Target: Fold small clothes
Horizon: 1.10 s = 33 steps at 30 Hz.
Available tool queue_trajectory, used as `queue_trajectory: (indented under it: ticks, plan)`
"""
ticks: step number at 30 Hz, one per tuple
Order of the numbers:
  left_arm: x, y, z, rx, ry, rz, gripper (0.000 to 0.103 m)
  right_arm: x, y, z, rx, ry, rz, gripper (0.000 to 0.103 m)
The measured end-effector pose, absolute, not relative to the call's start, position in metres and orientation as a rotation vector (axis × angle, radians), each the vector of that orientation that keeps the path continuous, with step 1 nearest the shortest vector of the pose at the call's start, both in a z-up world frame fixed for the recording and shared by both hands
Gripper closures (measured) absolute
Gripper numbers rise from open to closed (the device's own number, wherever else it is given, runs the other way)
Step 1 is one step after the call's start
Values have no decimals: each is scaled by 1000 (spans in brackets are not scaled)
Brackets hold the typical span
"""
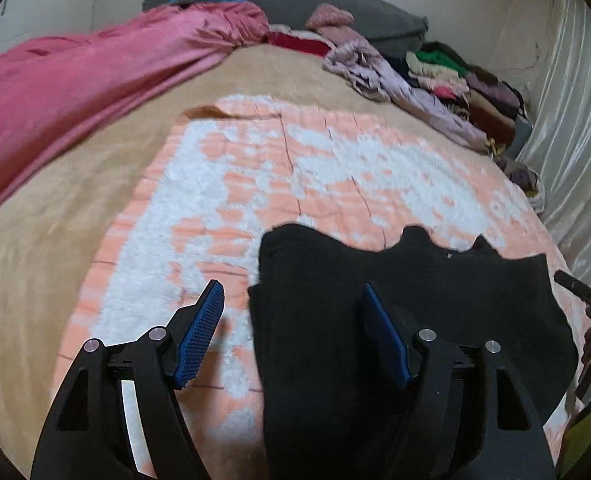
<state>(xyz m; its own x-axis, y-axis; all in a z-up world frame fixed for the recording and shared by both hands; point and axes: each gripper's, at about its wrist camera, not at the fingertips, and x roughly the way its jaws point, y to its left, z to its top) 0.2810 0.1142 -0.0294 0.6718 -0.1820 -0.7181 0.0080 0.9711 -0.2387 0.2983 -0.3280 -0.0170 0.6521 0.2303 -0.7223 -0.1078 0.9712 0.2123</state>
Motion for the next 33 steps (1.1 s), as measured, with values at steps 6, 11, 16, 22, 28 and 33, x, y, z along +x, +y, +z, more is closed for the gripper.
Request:
queue_trajectory:
  ticks: [6, 11, 16, 22, 28, 33]
  plan:
    - [284, 118, -37, -273, 819, -124, 50, 304, -316, -29, 159, 874, 235, 58]
    - [285, 119, -41, -290, 819, -122, 84, 299, -311, -26, 140, 845, 223, 88]
    - [281, 119, -36, -282, 800, -123, 89, 291, -315, -15, 139, 795, 227, 99]
    - [263, 120, -4, -287, 713, -137, 90, 287, -325, 8, 184, 695, 230, 100]
    - [270, 119, -17, -277, 743, -102, 90, 306, -330, -18, 216, 795, 163, 100]
    - [278, 123, -37, -283, 787, -83, 89, 312, -333, -40, 237, 857, 120, 99]
